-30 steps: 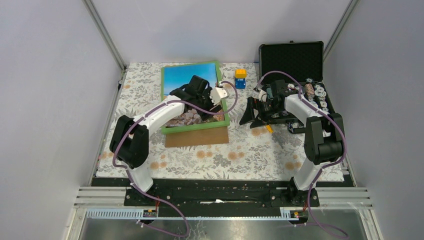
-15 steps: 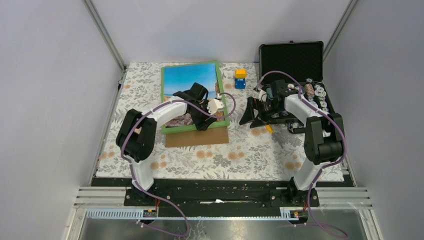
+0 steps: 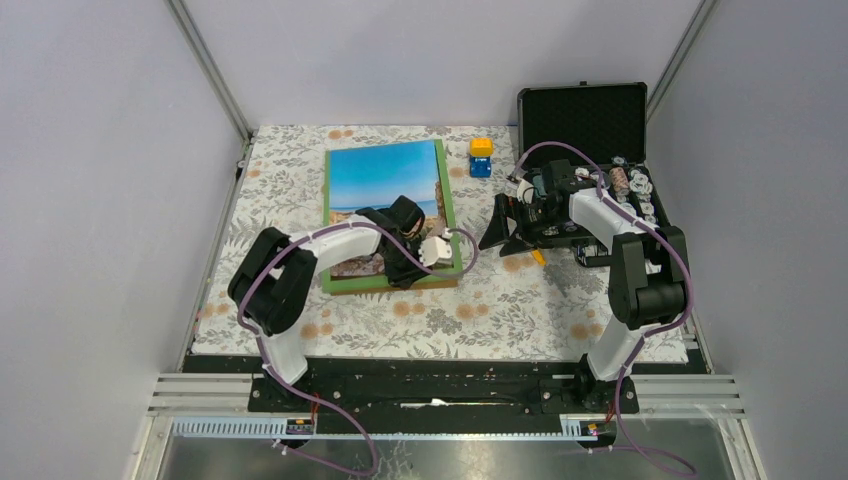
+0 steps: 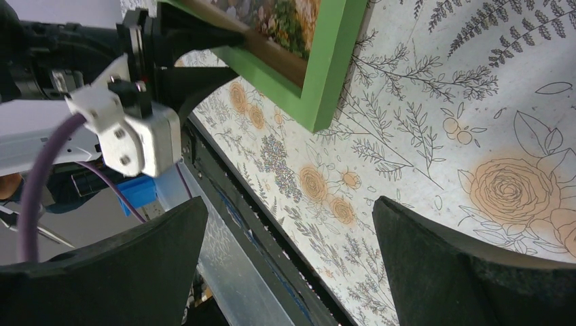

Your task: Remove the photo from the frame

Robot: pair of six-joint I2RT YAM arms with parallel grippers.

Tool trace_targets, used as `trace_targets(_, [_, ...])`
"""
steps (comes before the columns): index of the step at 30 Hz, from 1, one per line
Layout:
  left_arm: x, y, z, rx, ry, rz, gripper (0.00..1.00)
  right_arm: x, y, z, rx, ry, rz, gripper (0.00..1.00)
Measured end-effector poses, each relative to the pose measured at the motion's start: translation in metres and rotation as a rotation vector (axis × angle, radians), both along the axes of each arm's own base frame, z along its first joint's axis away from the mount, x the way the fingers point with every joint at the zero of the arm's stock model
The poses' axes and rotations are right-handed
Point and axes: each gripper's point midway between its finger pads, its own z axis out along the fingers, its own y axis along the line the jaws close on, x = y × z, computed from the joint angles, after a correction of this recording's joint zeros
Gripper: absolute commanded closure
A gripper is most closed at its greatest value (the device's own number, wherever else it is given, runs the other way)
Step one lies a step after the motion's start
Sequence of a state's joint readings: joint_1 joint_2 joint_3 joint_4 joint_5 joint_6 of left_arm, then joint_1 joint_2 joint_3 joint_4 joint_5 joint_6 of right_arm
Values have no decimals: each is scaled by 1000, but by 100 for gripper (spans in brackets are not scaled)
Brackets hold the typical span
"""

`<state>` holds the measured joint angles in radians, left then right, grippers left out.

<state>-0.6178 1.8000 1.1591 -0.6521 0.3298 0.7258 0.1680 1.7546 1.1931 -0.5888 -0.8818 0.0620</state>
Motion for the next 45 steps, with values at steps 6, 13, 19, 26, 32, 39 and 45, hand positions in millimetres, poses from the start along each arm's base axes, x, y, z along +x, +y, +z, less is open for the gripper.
trace_targets(6, [-17,2,-1,12,11,-42,44,0,0,0,1,0,0,0])
trace_targets(13, [-26,10,8,32,19,-35,20,0,0,0,1,0,0,0])
trace_targets(19, [-15,6,66,-31,-51,9,1,1,-1,0,-6,-7,1,0])
trace_targets(26, [55,30,158,-174,-178,262,1,24,-5,33,-46,-177,-6,0])
trace_targets(32, [129,100,258,-338,-335,589,1,59,-20,105,-134,-497,-44,0])
trace_targets(39, [157,219,281,-413,-341,980,1,78,-80,153,-239,-664,-215,0])
trace_targets(45, [156,276,235,-389,-201,1227,1,82,-157,119,-327,-548,-408,0])
